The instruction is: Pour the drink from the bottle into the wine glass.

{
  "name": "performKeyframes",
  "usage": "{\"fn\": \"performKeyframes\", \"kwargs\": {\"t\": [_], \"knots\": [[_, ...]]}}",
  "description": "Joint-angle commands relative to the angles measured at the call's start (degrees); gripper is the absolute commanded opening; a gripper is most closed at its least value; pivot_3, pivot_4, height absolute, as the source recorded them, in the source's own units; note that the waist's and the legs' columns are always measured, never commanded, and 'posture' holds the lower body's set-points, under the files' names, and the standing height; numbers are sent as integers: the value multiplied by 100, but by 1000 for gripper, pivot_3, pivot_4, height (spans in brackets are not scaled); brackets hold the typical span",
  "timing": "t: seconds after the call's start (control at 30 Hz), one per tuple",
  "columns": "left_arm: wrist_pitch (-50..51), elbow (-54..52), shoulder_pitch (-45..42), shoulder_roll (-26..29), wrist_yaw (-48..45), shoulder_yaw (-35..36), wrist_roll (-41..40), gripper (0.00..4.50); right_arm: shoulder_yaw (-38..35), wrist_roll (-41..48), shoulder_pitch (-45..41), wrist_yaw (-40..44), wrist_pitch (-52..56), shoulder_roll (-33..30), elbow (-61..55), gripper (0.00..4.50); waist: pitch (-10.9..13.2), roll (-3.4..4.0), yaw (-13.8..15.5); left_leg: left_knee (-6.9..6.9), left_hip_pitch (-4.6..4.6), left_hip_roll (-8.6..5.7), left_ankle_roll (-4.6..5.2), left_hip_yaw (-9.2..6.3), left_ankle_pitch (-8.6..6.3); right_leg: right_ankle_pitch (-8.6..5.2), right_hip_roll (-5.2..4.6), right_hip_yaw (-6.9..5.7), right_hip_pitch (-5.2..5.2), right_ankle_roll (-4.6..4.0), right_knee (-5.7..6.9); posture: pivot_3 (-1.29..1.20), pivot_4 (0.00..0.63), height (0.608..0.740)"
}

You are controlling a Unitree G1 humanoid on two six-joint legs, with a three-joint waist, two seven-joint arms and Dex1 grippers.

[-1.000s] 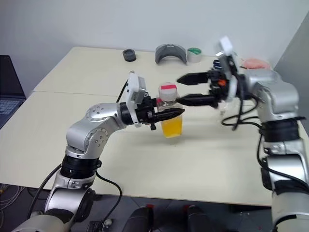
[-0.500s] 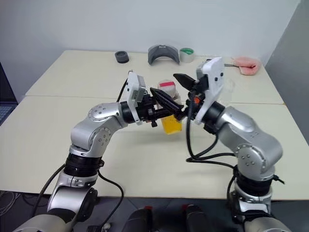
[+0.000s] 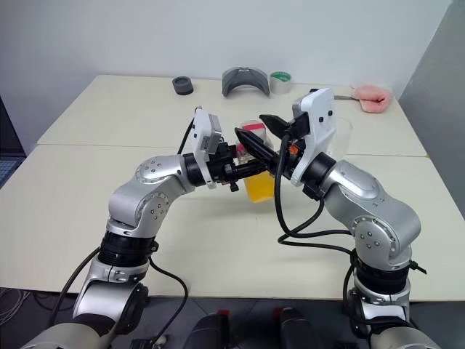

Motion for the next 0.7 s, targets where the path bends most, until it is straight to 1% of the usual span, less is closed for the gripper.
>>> {"fn": "performKeyframes", "kwargs": {"t": [0.03, 0.13, 0.2, 0.3, 0.43, 0.53, 0.6, 0.7], "knots": [[-89, -308, -62, -14, 52, 89, -67, 1743, -90, 46, -37, 124, -202, -137, 8, 1813, 0, 0, 1, 0, 0, 0, 0, 0, 0, 0, 0, 0, 0, 0, 0, 0, 150, 740], [-81, -322, -67, -7, 68, 94, -81, 1743, -60, 82, -118, 422, -349, -274, 184, 1815, 0, 0, 1, 0, 0, 0, 0, 0, 0, 0, 0, 0, 0, 1, -1, 0, 150, 740], [-73, -333, -68, -5, 60, 90, -105, 1743, -52, 191, -336, 947, -481, -488, 505, 1815, 0, 0, -1, 0, 0, 0, 0, 1, 0, 0, 0, 1, 0, 0, -1, 0, 150, 740], [121, -412, -109, -30, 78, 163, -313, 1743, -100, 496, -821, 2083, -678, -860, 1295, 1815, 1, 0, -2, 1, 1, 0, 1, 3, 0, 0, 0, 1, 0, 0, -1, 0, 150, 740], [178, -491, -97, 81, -13, 136, -333, 1743, 22, 789, -1510, 3570, -690, -1193, 2506, 1815, 1, 1, -3, -2, 1, 0, 1, 3, -1, 1, 1, 0, 1, -2, -5, 0, 150, 740], [230, -566, -47, 163, -48, 130, -368, 1743, 508, 314, -2110, 4912, -1196, -1255, 3805, 1815, 2, 2, -11, -1, 3, 0, 2, 7, -1, 1, 1, 2, 0, -2, -6, 0, 150, 740], [296, -641, -25, 178, -37, 134, -404, 1743, 775, 7, -2387, 5517, -1575, -1192, 4476, 1815, 3, 3, -11, -1, 3, 1, 2, 5, -1, 1, 2, 0, 0, -2, -6, 0, 150, 740], [405, -765, 21, 221, -38, 136, -460, 1743, 975, -334, -2671, 6079, -1967, -1074, 5244, 1815, 3, 4, -7, -1, 2, 1, 2, 5, -1, 1, 2, 0, 0, -2, -7, 0, 150, 740]]}}
